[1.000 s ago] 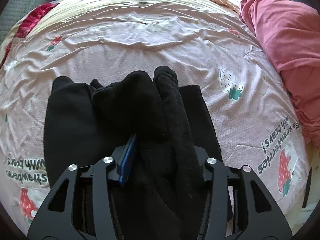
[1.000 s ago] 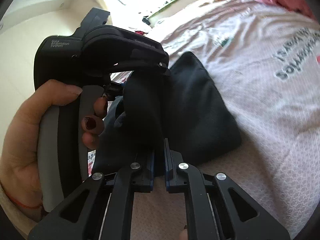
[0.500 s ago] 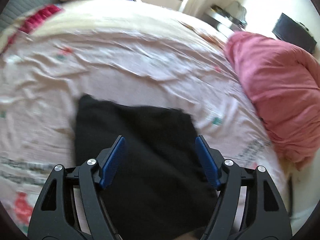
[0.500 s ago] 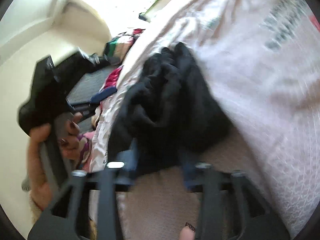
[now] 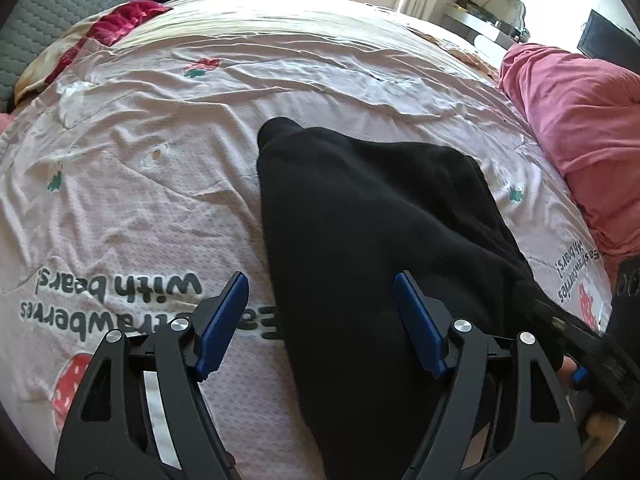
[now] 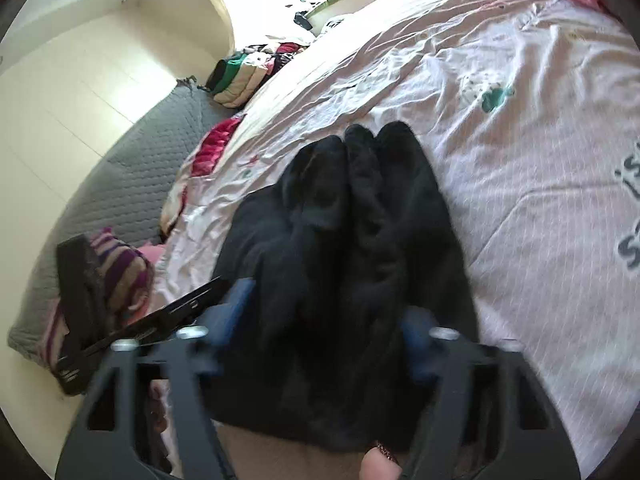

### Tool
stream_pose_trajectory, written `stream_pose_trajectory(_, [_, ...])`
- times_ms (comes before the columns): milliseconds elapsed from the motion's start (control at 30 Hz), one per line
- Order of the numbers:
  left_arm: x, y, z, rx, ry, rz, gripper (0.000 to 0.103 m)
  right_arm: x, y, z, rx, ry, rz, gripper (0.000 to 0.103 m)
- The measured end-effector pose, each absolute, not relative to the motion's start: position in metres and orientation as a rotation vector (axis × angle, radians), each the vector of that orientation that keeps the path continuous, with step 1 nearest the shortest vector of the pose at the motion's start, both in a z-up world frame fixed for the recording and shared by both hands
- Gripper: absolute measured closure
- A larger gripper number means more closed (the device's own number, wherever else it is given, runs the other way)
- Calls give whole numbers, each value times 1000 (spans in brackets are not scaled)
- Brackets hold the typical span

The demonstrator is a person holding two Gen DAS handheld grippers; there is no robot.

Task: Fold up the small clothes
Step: 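Lift the shirt edge with both grippers and fold it over the rest, then open both grippers and release the folded bundle onto the bed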

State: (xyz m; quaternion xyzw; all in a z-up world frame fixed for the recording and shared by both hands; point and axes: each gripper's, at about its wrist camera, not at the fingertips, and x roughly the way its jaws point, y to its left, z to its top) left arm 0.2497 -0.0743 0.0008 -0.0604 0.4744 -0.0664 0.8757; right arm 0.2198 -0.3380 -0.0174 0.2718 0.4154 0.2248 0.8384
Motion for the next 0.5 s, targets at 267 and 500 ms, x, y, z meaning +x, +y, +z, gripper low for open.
stream_pose_trajectory(267, [239,-99,4,-98,973,-187,35,217,-341,0,337,779,398,87])
stream_pose_trajectory(500, [228,-104,1,-111,974,-194,34,216,-351,-26,346,821,322,71])
